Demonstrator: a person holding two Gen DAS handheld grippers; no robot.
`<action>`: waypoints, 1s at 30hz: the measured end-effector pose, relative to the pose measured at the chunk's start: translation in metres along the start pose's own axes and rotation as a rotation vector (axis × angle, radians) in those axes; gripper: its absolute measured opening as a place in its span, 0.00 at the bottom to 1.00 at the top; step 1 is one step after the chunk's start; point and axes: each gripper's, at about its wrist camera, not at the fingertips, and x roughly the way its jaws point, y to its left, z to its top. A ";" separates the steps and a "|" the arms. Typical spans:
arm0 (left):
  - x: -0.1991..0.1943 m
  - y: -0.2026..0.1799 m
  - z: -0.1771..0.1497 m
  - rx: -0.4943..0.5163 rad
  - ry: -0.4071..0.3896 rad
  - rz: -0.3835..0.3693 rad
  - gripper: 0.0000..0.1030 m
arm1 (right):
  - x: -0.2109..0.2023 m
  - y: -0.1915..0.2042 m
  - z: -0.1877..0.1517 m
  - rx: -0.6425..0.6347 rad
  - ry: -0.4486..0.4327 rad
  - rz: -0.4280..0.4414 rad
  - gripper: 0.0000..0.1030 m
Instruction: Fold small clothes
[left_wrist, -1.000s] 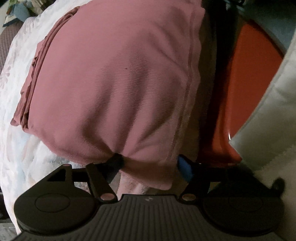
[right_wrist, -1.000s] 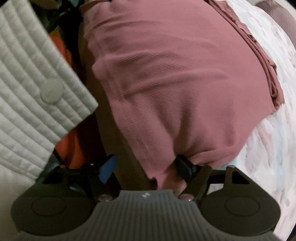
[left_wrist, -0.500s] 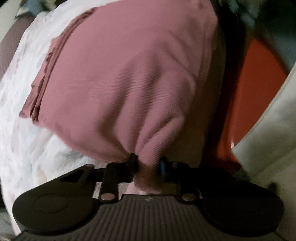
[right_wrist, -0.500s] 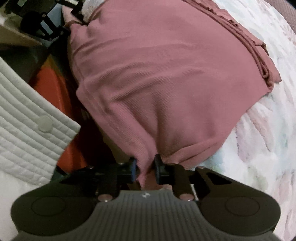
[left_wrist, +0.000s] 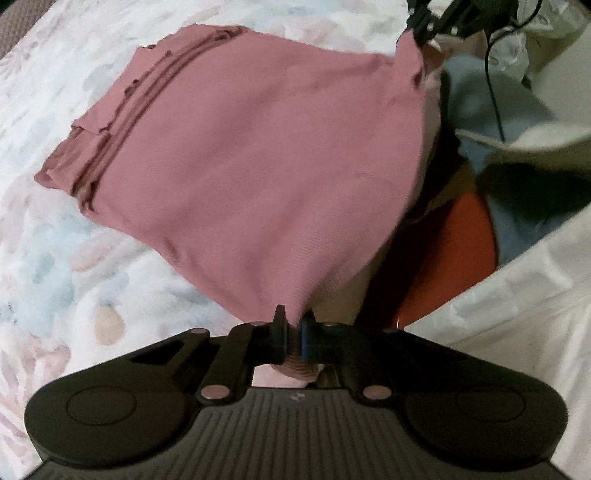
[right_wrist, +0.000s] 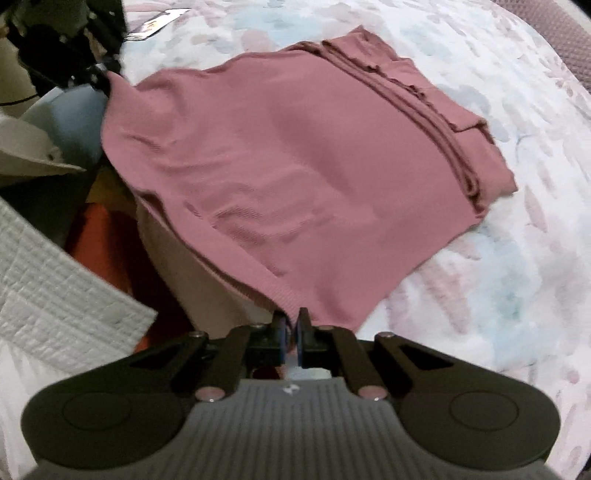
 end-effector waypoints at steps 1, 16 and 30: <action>-0.005 0.004 0.003 -0.001 -0.007 0.001 0.06 | -0.001 -0.004 0.002 0.000 0.004 -0.003 0.00; 0.046 0.146 0.046 -0.406 -0.003 -0.020 0.09 | 0.068 -0.087 0.059 0.198 -0.037 -0.037 0.00; 0.026 0.192 0.022 -0.689 -0.188 0.017 0.51 | 0.062 -0.141 0.047 0.484 -0.093 -0.089 0.24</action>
